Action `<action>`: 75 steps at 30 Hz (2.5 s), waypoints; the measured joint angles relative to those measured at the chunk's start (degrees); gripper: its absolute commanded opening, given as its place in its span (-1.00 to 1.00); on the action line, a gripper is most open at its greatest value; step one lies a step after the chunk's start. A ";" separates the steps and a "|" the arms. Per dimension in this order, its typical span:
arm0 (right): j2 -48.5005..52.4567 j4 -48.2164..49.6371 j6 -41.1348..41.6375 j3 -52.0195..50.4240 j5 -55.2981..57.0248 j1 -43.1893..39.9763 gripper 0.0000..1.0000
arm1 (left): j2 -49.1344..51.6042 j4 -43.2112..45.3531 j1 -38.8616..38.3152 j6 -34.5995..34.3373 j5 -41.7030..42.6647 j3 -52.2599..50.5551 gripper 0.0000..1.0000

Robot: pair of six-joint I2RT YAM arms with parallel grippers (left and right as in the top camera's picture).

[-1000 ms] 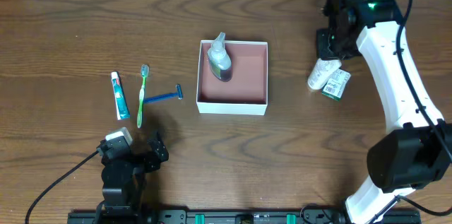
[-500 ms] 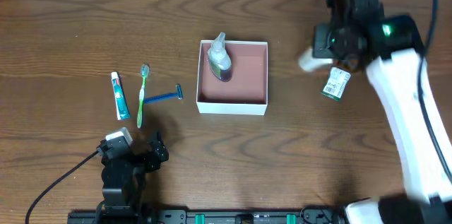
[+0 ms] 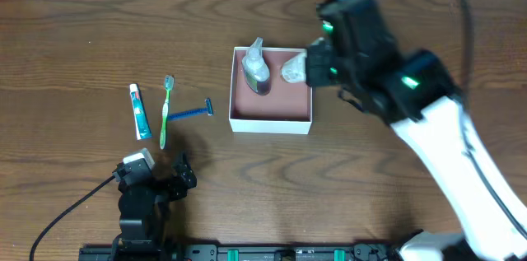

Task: Pack container
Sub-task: 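Place the lotion tube upright in the box beside the bottle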

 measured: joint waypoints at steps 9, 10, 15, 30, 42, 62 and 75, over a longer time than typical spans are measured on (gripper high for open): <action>16.76 10.01 1.84 -0.04 1.44 0.02 -0.97 | 0.00 -0.02 0.00 0.00 0.00 0.00 0.96; 17.68 10.34 1.86 -0.07 1.53 0.02 -0.97 | 0.00 0.00 0.00 0.00 0.00 0.00 0.96; 19.74 11.06 2.43 -0.11 1.92 0.02 -0.43 | 0.00 0.00 0.00 0.00 0.00 0.00 0.96; 14.53 4.72 0.68 -0.11 3.82 -1.22 0.96 | 0.00 0.00 0.00 0.02 0.00 0.00 0.96; 2.19 -8.39 0.17 0.26 6.23 -9.70 0.99 | 0.00 0.00 0.00 0.02 0.00 0.00 0.96; 8.87 0.31 1.49 -23.17 -0.39 -31.43 0.99 | 0.00 0.00 0.00 0.00 0.00 0.00 0.96; 17.86 15.15 1.86 -30.25 -5.57 -34.40 0.84 | 0.00 0.00 0.00 0.00 0.00 0.00 0.96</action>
